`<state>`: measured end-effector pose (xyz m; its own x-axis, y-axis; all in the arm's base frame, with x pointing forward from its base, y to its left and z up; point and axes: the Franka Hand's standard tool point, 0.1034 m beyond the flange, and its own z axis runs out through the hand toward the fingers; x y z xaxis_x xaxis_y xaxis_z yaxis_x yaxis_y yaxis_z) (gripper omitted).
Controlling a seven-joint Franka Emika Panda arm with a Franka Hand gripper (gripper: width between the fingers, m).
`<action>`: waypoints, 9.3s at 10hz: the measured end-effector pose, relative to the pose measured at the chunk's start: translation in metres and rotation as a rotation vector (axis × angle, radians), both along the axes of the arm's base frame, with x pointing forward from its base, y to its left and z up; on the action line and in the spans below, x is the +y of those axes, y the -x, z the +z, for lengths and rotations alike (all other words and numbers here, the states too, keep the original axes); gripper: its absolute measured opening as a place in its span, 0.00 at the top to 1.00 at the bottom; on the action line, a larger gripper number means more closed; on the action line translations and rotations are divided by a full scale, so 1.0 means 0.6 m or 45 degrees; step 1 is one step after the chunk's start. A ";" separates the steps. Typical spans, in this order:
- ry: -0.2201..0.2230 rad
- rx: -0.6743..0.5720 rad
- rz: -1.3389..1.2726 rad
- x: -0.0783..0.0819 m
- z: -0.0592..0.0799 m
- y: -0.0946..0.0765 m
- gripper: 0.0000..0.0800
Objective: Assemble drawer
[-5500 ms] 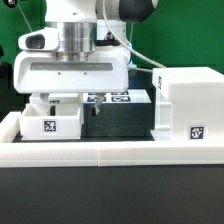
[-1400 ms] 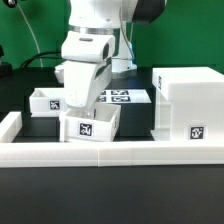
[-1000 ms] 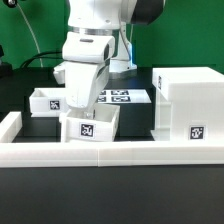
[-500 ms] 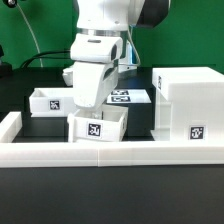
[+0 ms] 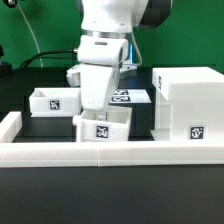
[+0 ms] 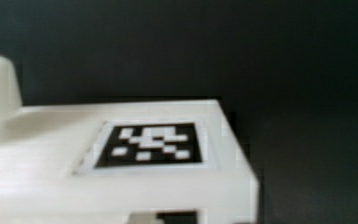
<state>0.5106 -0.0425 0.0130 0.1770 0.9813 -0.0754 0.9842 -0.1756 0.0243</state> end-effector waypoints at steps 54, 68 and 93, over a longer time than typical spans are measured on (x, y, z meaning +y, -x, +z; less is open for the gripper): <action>-0.056 0.043 0.191 0.094 0.002 -0.053 0.95; -0.041 0.016 0.069 0.073 0.056 -0.053 0.19; -0.254 0.088 -0.003 0.094 -0.002 -0.067 0.19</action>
Offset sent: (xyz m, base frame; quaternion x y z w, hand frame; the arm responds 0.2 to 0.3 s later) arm 0.0000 0.0000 0.0000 0.0000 0.0000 0.0000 1.0000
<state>0.5506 0.0140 0.0115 0.1804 0.9776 0.1083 0.9818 -0.1724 -0.0791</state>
